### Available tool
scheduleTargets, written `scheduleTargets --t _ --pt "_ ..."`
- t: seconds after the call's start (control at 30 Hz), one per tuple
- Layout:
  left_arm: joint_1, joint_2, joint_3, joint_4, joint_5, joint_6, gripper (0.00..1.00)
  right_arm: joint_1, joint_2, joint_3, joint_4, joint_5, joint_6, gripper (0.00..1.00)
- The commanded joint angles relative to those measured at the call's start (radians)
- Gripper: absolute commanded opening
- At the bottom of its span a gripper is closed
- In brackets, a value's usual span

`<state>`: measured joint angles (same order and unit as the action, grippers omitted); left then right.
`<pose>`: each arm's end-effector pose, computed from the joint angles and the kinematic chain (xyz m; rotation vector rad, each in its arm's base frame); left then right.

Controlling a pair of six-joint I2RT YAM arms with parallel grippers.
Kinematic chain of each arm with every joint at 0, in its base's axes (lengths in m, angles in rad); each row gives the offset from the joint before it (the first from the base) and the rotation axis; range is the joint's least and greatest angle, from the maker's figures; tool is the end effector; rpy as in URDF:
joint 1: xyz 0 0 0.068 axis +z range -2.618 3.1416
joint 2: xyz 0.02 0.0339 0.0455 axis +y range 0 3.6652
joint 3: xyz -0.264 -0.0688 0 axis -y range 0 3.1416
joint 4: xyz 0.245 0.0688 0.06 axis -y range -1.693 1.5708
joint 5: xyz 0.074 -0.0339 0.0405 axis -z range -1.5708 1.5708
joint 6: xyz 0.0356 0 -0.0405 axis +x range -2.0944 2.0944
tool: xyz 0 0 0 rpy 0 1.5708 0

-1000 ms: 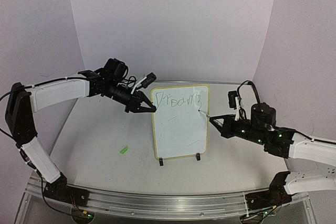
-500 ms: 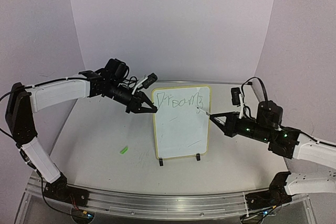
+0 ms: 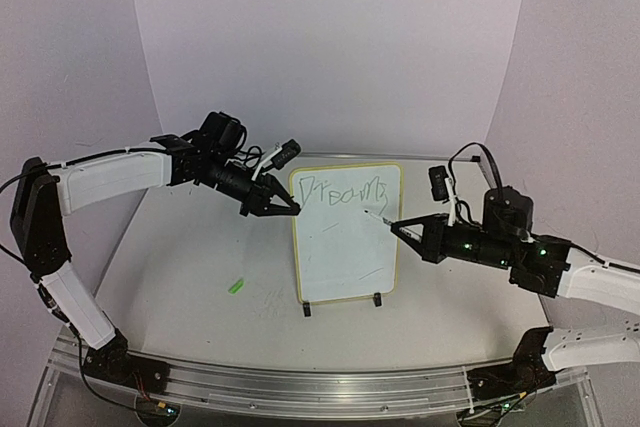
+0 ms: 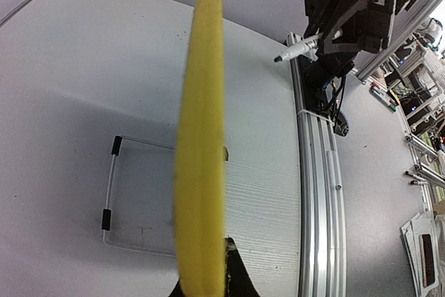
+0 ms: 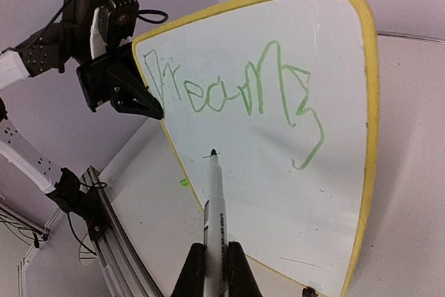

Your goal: Write a sentence on the whiteboard

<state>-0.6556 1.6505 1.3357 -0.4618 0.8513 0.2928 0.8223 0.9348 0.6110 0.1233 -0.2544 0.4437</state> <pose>0.2707 -0.2420 0.2895 1.4108 1.8100 -1.1759 0.1437 0.1679 0.2832 -0.5528 1.8295 1.1149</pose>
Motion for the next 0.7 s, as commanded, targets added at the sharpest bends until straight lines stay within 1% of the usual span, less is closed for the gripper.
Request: scheduleTargets --t 0.0,0.13,0.23,0.33,0.53,0.67 --pt "-0.039 0.051 -0.031 -0.118 -0.095 0.047 0.00 0.117 0.077 0.102 -0.004 0.112 -0.031 0.00" --pt "-0.041 0.053 -0.030 -0.120 -0.096 0.047 0.00 0.206 0.188 0.159 0.021 0.167 -0.049 0.00" --pt "-0.042 0.053 -0.030 -0.121 -0.097 0.048 0.00 0.234 0.258 0.154 0.112 0.151 -0.052 0.00" --pt "-0.044 0.052 -0.030 -0.123 -0.099 0.051 0.00 0.250 0.328 0.148 0.200 0.125 -0.060 0.00" --pt "-0.044 0.058 -0.029 -0.128 -0.101 0.054 0.00 0.260 0.469 0.194 0.257 0.098 -0.076 0.00" --pt "-0.045 0.060 -0.029 -0.129 -0.101 0.055 0.00 0.261 0.500 0.192 0.294 0.144 -0.082 0.00"
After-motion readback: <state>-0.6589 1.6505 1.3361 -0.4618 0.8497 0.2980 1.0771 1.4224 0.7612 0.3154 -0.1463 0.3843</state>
